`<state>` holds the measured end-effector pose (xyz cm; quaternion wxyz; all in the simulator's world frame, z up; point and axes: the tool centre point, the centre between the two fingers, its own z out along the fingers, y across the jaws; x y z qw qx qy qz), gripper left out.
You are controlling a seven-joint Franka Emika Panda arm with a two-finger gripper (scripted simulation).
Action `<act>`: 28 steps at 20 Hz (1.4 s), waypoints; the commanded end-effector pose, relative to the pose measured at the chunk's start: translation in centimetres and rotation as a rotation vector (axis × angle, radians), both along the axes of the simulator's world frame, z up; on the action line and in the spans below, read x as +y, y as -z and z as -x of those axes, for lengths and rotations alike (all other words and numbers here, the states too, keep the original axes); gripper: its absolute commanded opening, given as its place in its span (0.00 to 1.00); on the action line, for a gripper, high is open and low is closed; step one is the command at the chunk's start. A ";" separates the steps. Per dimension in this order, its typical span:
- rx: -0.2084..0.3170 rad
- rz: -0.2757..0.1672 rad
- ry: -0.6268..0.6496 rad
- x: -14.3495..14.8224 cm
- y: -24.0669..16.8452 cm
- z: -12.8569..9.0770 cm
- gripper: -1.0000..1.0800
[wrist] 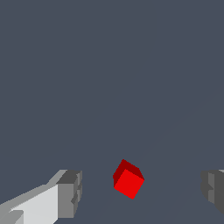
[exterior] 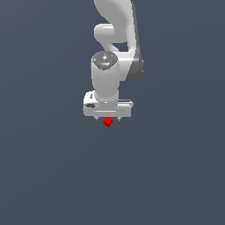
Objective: Pick up the red cube and move it to a goal position.
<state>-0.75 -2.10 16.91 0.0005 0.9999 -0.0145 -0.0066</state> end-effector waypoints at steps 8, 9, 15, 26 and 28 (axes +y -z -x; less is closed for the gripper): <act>-0.001 0.000 0.039 -0.2 1.1 0.6 0.96; -0.001 0.000 0.051 -0.3 1.4 0.8 0.96; -0.004 0.002 0.156 -0.8 4.2 2.4 0.96; -0.011 0.005 0.424 -1.2 11.6 6.7 0.96; -0.012 0.005 0.459 -1.1 12.6 7.2 0.96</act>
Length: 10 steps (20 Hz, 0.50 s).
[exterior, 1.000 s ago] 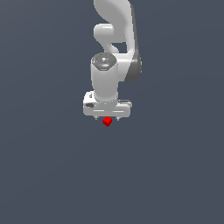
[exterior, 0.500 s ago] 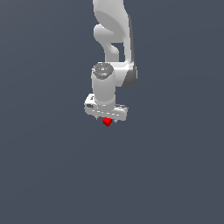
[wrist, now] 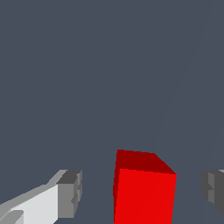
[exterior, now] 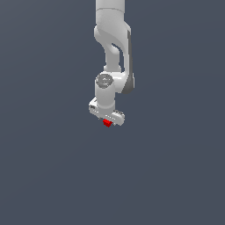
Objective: Pick up the red cube and move it to a goal position.
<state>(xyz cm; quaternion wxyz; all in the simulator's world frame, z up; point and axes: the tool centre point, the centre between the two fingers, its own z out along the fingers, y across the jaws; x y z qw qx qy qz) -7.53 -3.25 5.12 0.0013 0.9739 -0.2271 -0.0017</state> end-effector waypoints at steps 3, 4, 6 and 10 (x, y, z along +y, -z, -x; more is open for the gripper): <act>-0.003 0.001 0.070 0.1 1.9 1.0 0.96; -0.003 0.001 0.081 0.2 2.2 1.2 0.96; -0.004 0.001 0.098 0.2 2.7 1.4 0.96; -0.004 0.000 0.112 0.3 3.2 1.6 0.96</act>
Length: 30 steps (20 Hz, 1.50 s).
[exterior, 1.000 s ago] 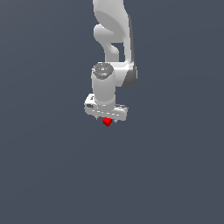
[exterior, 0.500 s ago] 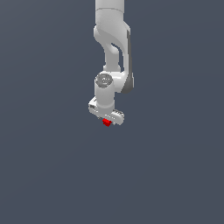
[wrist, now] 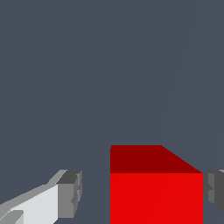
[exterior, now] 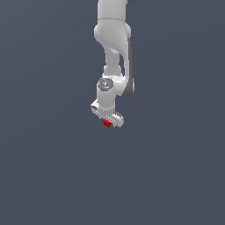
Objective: Pick up the red cube and move it to a goal position.
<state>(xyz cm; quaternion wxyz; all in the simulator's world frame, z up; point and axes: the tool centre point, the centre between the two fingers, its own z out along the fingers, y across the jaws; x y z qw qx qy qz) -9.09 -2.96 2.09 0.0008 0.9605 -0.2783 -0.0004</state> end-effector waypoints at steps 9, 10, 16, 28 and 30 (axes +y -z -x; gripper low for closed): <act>-0.001 -0.001 0.003 0.1 0.1 0.0 0.00; -0.001 -0.001 0.003 0.1 0.1 0.0 0.00; -0.001 -0.001 0.003 0.1 0.1 -0.1 0.00; -0.001 -0.001 0.003 3.1 -0.7 -4.1 0.00; -0.001 -0.001 0.003 4.0 -0.9 -5.2 0.00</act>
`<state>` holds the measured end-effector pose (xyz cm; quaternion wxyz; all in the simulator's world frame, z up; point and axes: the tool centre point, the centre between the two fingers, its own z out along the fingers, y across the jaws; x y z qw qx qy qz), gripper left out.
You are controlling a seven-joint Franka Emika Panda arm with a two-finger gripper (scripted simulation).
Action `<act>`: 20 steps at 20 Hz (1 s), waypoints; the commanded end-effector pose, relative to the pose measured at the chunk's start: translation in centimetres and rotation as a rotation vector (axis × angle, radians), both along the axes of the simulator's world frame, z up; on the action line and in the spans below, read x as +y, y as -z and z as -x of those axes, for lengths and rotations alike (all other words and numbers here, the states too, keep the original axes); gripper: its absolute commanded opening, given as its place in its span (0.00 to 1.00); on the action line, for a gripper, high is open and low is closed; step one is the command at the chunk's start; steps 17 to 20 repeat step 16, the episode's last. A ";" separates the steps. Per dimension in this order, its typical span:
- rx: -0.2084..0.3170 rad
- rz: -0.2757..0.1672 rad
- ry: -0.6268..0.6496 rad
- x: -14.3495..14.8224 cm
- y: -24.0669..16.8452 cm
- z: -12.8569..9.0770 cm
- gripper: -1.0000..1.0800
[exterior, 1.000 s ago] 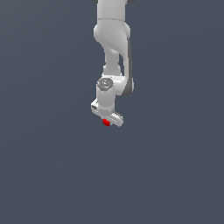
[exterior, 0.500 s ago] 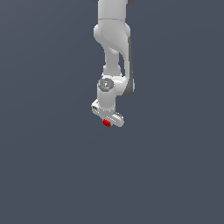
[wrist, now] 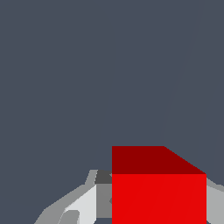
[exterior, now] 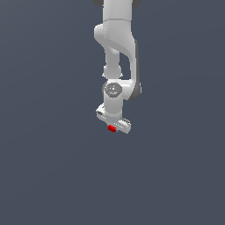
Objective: Pick up the red cube and move it to a goal position.
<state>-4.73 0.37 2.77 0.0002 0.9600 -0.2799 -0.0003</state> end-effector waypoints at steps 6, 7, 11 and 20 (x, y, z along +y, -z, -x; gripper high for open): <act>-0.001 0.000 0.000 2.6 -0.6 -3.6 0.00; -0.001 0.000 0.000 2.8 -0.7 -3.9 0.00; -0.001 0.000 0.000 3.4 -0.8 -4.8 0.00; -0.001 0.000 0.000 3.7 -0.9 -5.2 0.00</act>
